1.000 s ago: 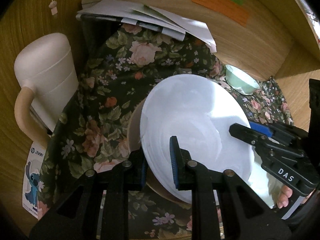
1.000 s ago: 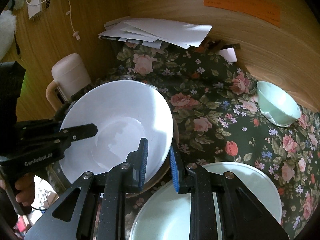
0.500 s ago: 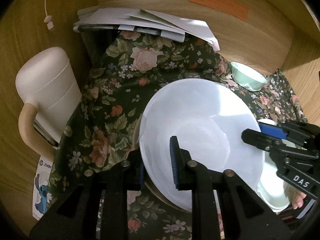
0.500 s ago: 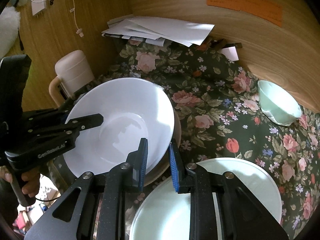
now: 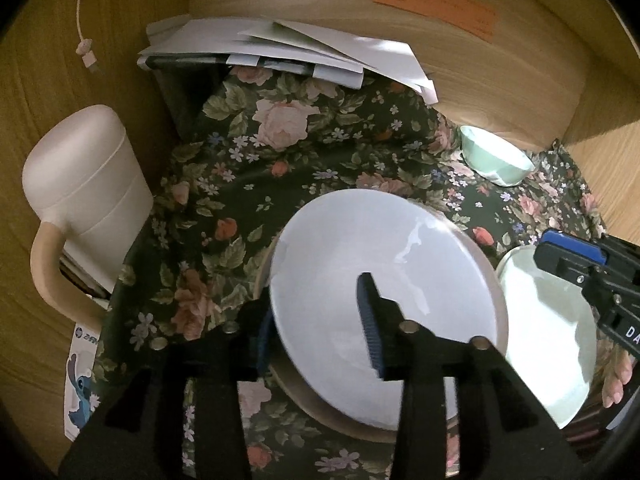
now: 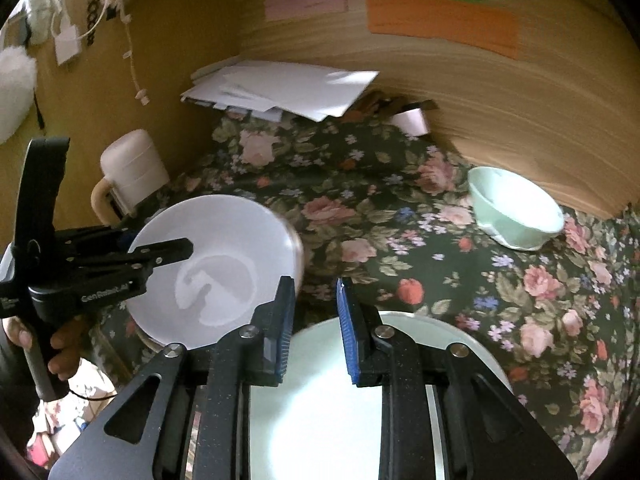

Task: Organize plates and bowls
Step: 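Lower the white bowl into the pink bowl and open both tools, then move both tools to the mint green bowl and close on its rim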

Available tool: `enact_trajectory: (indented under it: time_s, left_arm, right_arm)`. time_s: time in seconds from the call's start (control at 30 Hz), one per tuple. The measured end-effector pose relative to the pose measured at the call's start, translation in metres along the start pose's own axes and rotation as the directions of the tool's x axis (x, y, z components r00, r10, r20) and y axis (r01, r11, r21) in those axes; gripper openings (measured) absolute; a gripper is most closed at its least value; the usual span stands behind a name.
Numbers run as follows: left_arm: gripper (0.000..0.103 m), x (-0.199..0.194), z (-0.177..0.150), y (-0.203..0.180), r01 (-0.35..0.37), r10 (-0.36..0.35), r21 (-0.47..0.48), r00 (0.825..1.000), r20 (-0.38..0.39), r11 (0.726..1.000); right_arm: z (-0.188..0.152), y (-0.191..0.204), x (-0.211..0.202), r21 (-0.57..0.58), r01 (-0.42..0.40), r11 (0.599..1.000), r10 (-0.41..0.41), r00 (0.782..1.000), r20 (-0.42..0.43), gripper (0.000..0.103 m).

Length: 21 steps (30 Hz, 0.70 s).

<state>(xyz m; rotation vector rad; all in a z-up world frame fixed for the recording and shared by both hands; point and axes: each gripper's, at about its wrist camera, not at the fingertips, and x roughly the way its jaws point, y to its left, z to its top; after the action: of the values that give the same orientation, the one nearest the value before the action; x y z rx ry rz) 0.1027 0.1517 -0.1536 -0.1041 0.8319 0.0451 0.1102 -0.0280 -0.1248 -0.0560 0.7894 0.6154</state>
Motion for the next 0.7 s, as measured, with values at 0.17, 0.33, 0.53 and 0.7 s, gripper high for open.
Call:
enact_trajectory:
  time_s: [0.17, 0.33, 0.53, 0.7]
  left_arm:
    - [0.06, -0.009, 0.008, -0.008, -0.046, 0.045, 0.015, 0.997, 0.06, 0.999]
    - [0.068, -0.016, 0.023, -0.017, -0.05, 0.049, 0.011, 0.995, 0.088, 0.999]
    - [0.083, -0.024, 0.04, -0.044, -0.021, 0.016, 0.034, 0.99, 0.139, 0.999]
    - [0.094, -0.027, 0.057, -0.079, 0.023, -0.037, 0.081, 0.984, 0.173, 0.996]
  right_arm:
    - [-0.001, -0.021, -0.009, 0.032, 0.027, 0.999, -0.028, 1.0, 0.013, 0.027]
    - [-0.002, -0.047, -0.018, 0.063, 0.074, 0.995, -0.076, 0.997, 0.031, 0.036]
    - [0.002, -0.084, -0.032, 0.108, 0.14, 0.984, -0.146, 0.988, 0.057, 0.048]
    - [0.007, -0.122, -0.039, 0.15, 0.195, 0.969, -0.207, 0.976, 0.068, 0.049]
